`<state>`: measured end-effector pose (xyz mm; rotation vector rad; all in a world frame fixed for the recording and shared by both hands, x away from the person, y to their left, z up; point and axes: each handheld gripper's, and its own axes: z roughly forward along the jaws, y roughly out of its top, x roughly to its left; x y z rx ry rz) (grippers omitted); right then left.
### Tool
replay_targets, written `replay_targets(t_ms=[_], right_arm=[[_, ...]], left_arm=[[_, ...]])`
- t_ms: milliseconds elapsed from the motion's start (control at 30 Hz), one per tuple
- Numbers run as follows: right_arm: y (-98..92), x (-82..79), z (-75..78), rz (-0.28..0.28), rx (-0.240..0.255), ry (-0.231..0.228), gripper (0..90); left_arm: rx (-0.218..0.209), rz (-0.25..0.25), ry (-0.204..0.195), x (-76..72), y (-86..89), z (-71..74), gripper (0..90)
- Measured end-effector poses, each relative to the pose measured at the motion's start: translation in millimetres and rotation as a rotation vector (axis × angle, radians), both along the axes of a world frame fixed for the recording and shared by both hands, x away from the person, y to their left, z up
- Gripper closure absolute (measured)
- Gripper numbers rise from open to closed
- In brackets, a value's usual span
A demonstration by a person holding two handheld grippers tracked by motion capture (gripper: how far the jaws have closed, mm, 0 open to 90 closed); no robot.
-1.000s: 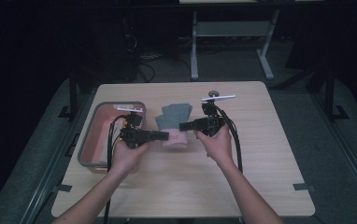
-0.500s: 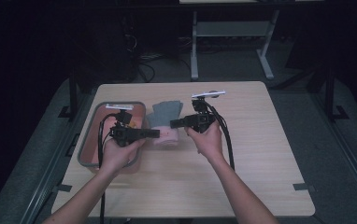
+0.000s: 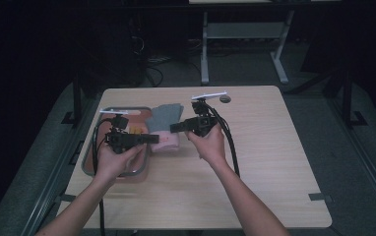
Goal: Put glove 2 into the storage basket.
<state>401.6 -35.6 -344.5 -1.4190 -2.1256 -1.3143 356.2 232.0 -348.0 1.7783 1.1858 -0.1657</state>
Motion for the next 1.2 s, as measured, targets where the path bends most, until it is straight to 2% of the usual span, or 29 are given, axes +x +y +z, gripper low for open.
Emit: replay_targets(t_ms=[533,733,1200], right_arm=[[31.6,7.0,4.4,0.036,0.018,-0.006,73.1],[46.1,9.0,2.5,0.045,0.042,0.005,73.1],[75.1,14.4,3.7,0.068,0.061,0.011,73.1]], left_arm=[[0.003,0.044,-0.013,-4.6,29.6,4.9,62.6],[0.013,0.057,-0.019,-6.9,45.0,7.7,62.6],[0.024,0.093,-0.027,-9.9,71.3,11.8,62.6]])
